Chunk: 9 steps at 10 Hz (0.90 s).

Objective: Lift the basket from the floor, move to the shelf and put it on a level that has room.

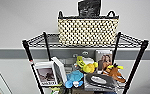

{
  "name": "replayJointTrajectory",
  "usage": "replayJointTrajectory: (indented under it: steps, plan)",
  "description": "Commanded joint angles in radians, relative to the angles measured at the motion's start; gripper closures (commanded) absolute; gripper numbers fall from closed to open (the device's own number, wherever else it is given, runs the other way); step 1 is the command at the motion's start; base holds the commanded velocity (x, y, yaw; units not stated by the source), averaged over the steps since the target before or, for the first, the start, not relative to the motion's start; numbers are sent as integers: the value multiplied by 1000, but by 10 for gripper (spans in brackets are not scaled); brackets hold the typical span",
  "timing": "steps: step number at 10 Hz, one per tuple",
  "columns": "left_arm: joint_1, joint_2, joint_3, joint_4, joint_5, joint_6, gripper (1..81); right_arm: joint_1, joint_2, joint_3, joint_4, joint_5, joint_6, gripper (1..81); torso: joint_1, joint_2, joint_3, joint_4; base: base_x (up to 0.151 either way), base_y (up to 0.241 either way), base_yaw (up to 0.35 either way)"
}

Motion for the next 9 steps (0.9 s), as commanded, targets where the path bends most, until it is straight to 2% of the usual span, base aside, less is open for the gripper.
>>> replayJointTrajectory:
  steps: [1,3,5,7,9]
  plan:
    - [-20,71,-124,35,39,5,10,17,87,-171,10,-62,-46,10,0,0,0,0,0,0,0]
    - [-4,157,-222,49,41,5,10,-10,156,-261,10,-62,-79,10,0,0,0,0,0,0,0]
    - [3,194,-264,56,44,5,10,-36,236,-368,10,-60,-102,10,-1,-1,0,0,0,0,0]
    - [14,236,-311,58,50,5,10,-61,325,-489,10,-32,-129,10,-1,-1,0,0,0,0,0]
    - [32,302,-403,72,50,5,10,-79,378,-546,10,-13,-143,10,-1,-1,0,0,0,0,0]
